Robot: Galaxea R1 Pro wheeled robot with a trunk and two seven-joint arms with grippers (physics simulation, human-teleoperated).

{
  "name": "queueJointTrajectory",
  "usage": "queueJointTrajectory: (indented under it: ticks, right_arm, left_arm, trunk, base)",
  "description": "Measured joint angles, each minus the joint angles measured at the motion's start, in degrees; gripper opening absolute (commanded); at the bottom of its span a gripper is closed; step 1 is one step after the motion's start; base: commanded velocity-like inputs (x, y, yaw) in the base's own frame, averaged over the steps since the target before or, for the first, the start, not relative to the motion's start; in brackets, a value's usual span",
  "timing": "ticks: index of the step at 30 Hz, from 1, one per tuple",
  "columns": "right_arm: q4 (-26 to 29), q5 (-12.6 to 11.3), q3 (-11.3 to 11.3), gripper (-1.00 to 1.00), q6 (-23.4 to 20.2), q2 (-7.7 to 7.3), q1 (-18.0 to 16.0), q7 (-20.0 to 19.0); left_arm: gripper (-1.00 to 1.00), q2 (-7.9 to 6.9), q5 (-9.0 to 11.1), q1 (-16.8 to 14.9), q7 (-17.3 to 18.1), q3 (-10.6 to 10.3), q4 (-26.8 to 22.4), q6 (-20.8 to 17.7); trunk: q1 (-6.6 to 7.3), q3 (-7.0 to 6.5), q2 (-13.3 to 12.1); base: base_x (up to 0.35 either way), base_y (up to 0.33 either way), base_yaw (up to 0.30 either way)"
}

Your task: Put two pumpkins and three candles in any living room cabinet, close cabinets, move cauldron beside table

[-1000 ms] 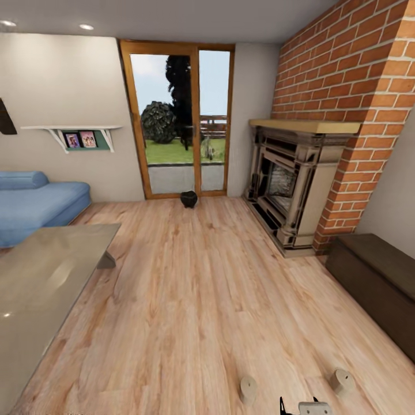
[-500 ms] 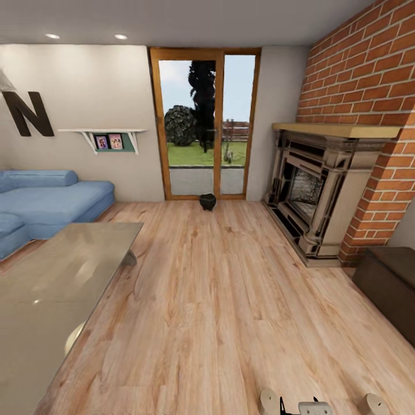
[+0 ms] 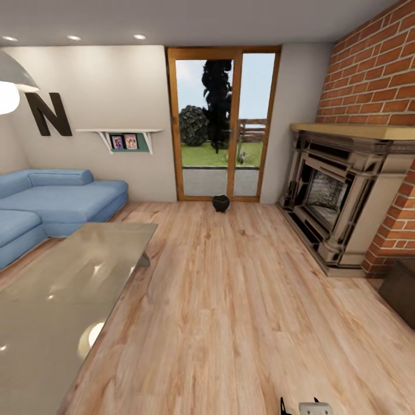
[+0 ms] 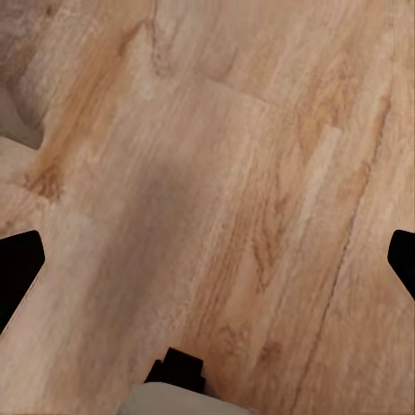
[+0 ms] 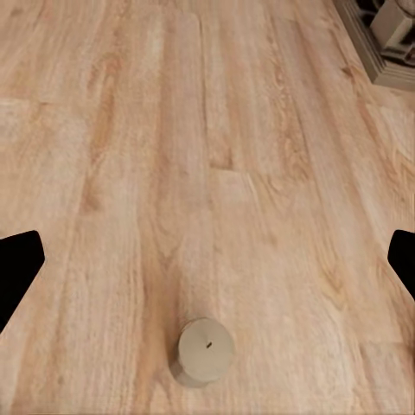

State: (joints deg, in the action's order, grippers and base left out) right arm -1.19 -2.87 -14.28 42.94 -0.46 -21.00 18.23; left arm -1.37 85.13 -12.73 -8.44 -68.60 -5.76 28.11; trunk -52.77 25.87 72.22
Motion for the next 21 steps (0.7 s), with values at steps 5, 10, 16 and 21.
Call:
queueJointTrajectory:
  ticks: [5,10,16,21]
  right_arm:
    - [0.00,-0.02,0.01,1.00,0.10,-0.14,0.14,-0.17]
    - [0.00,-0.01,-0.02,1.00,0.10,-0.05,0.14,-0.17]
    - [0.00,-0.02,0.01,1.00,0.10,-0.07,0.15,-0.18]
    - [0.00,-0.01,0.01,1.00,0.11,-0.07,0.15,-0.17]
  left_arm:
    - [1.00,0.06,-0.08,0.01,0.03,-0.07,0.00,-0.01]
    - [1.00,0.07,-0.09,0.00,0.03,-0.08,-0.01,-0.01]
    - [1.00,0.11,-0.09,0.01,0.03,-0.09,0.00,-0.05]
    - [1.00,0.12,-0.09,0.00,0.09,-0.09,0.00,-0.29]
  trunk:
    - [0.00,0.00,0.00]
    - [0.01,-0.02,0.00]
    - [0.01,-0.40,0.00]
    - [0.01,-0.83,0.00]
  base:
    - [0.281,0.173,0.000]
    - [0.302,0.138,0.000]
    - [0.311,0.124,-0.029]
    - [0.313,0.117,-0.109]
